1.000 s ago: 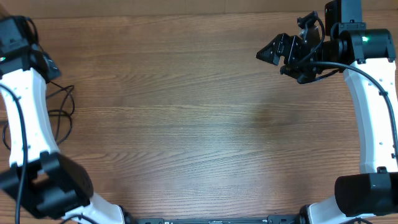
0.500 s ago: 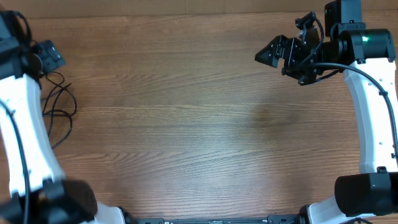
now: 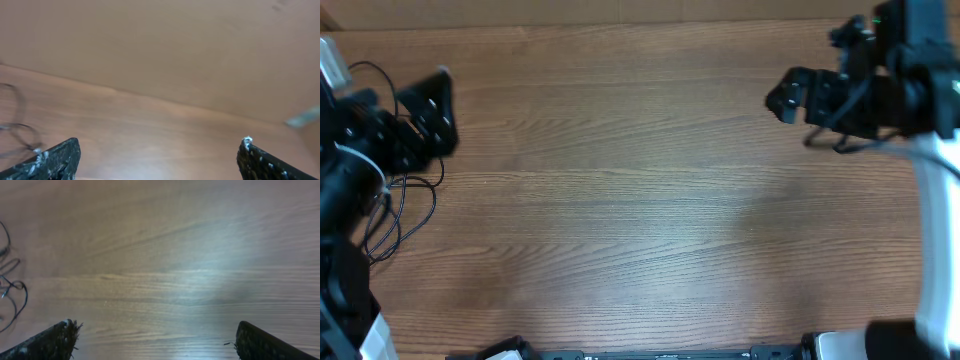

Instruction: Untangle cables

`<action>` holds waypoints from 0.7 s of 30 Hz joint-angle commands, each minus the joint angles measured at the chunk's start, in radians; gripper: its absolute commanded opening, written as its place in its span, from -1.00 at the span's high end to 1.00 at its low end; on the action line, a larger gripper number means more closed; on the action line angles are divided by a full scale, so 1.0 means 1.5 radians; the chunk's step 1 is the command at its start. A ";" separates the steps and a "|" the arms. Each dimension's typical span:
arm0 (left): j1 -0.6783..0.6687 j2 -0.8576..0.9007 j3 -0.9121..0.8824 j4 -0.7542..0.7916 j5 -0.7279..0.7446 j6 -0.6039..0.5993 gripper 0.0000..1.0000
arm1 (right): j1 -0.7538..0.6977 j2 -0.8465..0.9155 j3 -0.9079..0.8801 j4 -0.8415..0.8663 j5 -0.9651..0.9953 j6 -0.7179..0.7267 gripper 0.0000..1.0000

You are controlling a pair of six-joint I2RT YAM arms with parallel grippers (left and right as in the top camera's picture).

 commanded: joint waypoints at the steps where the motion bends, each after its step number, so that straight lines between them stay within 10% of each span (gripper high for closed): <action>1: 0.002 -0.003 -0.001 -0.024 0.110 -0.010 -1.00 | 0.002 -0.078 0.029 -0.011 0.041 -0.005 -1.00; 21: 0.002 0.044 -0.002 -0.088 0.080 -0.013 -0.99 | 0.006 -0.146 0.028 0.002 0.012 -0.005 -1.00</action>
